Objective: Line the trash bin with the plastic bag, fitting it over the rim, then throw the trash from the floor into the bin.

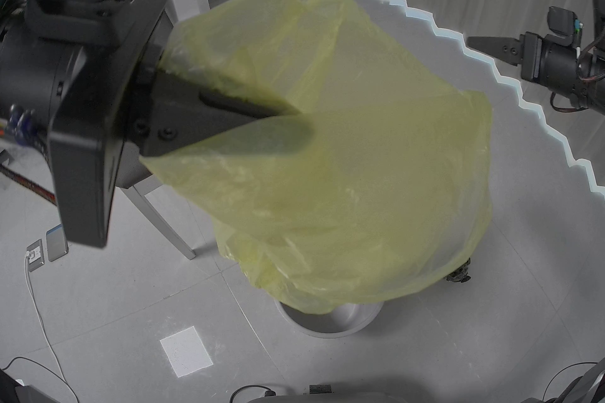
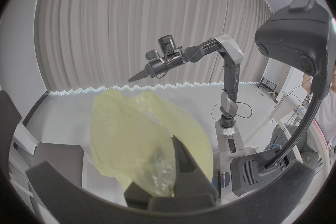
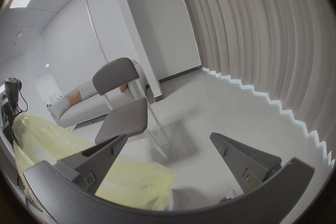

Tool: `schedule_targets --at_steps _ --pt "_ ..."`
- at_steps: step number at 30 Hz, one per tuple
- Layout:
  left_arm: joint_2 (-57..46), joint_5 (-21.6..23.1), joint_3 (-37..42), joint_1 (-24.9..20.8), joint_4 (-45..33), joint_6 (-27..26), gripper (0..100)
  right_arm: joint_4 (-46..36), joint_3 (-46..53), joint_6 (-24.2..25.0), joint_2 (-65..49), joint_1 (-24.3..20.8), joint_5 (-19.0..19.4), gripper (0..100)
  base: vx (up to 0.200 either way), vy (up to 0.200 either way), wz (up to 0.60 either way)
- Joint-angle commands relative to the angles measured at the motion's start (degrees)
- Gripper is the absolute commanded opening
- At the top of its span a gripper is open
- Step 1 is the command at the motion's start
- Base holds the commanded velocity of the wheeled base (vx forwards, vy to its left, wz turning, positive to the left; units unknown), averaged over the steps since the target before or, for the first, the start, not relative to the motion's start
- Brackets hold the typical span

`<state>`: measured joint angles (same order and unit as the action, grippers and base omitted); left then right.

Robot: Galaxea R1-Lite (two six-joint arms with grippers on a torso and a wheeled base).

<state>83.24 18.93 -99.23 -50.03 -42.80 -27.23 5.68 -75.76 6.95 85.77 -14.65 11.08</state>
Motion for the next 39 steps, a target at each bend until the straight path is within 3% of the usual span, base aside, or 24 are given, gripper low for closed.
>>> schedule_targets --at_steps 1,5,13,17,26,33,35,39 --pt "0.61 -0.21 0.09 -0.33 -0.09 -0.01 0 -0.67 2.38 -0.36 3.52 -2.22 -0.09 100 0.0 0.0 0.0" --pt "0.87 -0.3 0.71 0.55 0.61 -0.01 0 -1.2 8.53 -0.97 -2.19 -1.87 -0.01 100 0.0 0.0 0.0" --pt "2.37 -0.21 0.53 1.16 4.92 -0.1 0 -10.87 18.81 -4.31 -13.79 -2.4 0.08 100 0.0 0.0 0.0" --pt "2.37 -0.21 0.44 1.08 6.5 0.08 0 -11.57 23.47 -4.22 -16.34 -5.47 0.61 100 0.0 0.0 0.0" --pt "1.14 -0.3 0.71 0.72 6.41 0.69 0 -10.34 23.29 -4.22 -15.81 -6.62 0.96 100 0.0 0.0 0.0" --pt "0.79 -0.3 0.79 0.28 6.41 0.78 0 -7.7 19.08 -4.49 -7.37 -0.9 1.22 100 0.0 0.0 0.0" --pt "0.61 -0.21 0.79 0.28 6.24 0.87 0 -3.75 17.05 -4.22 -3.6 2.44 1.84 100 0.0 0.0 0.0" --pt "0.52 -0.21 0.88 0.28 5.97 0.87 0 -0.93 13.19 -3.78 -0.69 7.01 8.08 100 0.0 0.0 0.0"
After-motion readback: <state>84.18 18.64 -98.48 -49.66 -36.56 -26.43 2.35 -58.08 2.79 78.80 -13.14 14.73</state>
